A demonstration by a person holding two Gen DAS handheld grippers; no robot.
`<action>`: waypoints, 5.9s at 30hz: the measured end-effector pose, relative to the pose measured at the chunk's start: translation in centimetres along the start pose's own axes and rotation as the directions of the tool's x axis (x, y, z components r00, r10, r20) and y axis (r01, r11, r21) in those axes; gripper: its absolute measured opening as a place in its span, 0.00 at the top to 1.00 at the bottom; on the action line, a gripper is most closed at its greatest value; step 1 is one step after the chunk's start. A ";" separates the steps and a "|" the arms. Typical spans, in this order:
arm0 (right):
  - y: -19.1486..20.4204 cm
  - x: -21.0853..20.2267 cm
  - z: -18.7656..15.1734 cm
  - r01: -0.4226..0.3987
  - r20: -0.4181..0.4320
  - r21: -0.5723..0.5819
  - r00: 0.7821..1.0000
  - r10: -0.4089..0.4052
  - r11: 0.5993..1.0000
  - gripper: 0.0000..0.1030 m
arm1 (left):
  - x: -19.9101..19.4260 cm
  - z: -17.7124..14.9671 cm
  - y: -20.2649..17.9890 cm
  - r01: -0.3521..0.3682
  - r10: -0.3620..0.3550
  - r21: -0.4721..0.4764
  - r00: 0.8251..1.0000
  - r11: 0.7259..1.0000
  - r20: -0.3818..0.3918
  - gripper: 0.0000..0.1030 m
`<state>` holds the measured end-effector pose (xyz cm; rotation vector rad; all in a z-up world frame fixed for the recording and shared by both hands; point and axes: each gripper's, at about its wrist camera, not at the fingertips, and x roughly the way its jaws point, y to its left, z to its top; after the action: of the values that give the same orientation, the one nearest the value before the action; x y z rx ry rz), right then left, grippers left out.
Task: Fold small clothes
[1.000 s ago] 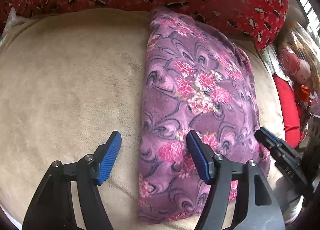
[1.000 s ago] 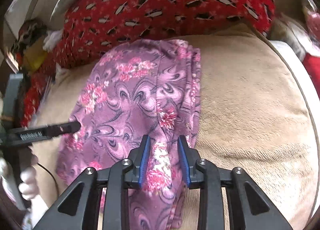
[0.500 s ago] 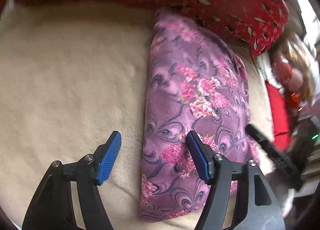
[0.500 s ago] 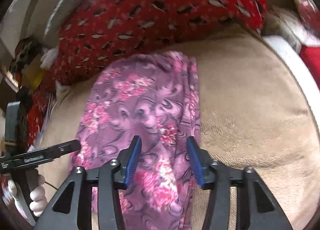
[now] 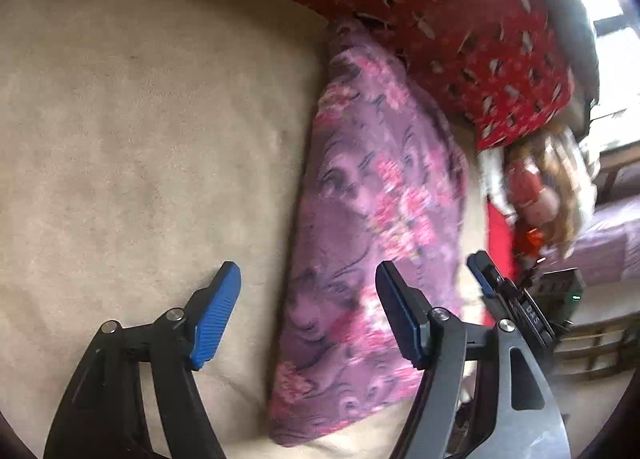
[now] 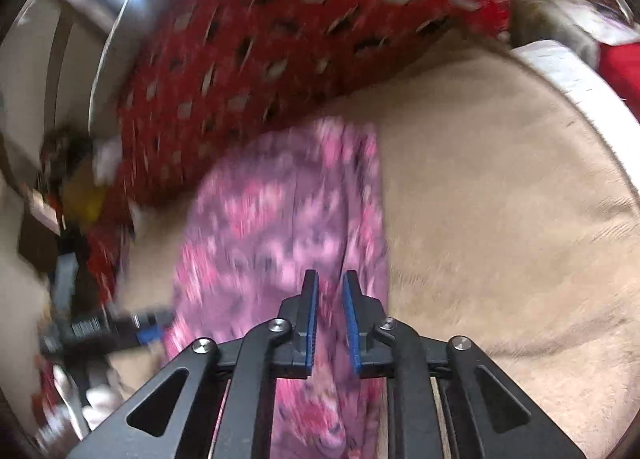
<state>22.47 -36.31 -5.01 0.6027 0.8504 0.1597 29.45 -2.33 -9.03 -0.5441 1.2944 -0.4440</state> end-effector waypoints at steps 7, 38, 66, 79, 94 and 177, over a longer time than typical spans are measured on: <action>0.7 3.5 4.3 0.008 0.009 0.073 1.000 -0.009 0.997 0.54 | 1.3 1.6 -2.6 -0.023 0.023 0.041 1.000 0.999 0.002 0.33; 1.7 3.8 0.2 -0.022 -0.052 -0.147 0.999 0.015 0.989 0.75 | 2.3 0.4 -3.9 -0.110 0.105 0.079 0.993 0.991 0.054 0.71; 13.3 -0.6 -6.3 -0.023 -0.016 -0.249 1.000 0.020 0.968 0.80 | -8.5 -5.4 0.3 -0.220 0.199 0.074 0.954 0.973 0.223 0.77; 13.9 4.9 -11.6 0.014 -0.163 -0.220 0.985 -0.051 0.975 0.78 | -8.5 -6.5 8.8 -0.228 0.234 -0.060 0.962 0.972 0.142 0.61; 13.3 7.2 -5.5 -0.046 -0.115 -0.047 0.993 0.040 0.998 0.79 | -9.2 -1.1 4.0 -0.299 0.263 0.113 0.930 0.947 0.256 0.45; 17.7 -16.7 -26.2 0.454 0.275 -0.425 0.889 -0.366 0.783 0.20 | -17.9 -27.1 -0.9 -0.536 0.374 0.233 0.782 0.811 0.498 0.27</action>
<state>-6.26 -16.50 2.63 -0.0500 0.7116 -0.0864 -0.95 4.10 0.47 0.0147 0.8388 -0.1225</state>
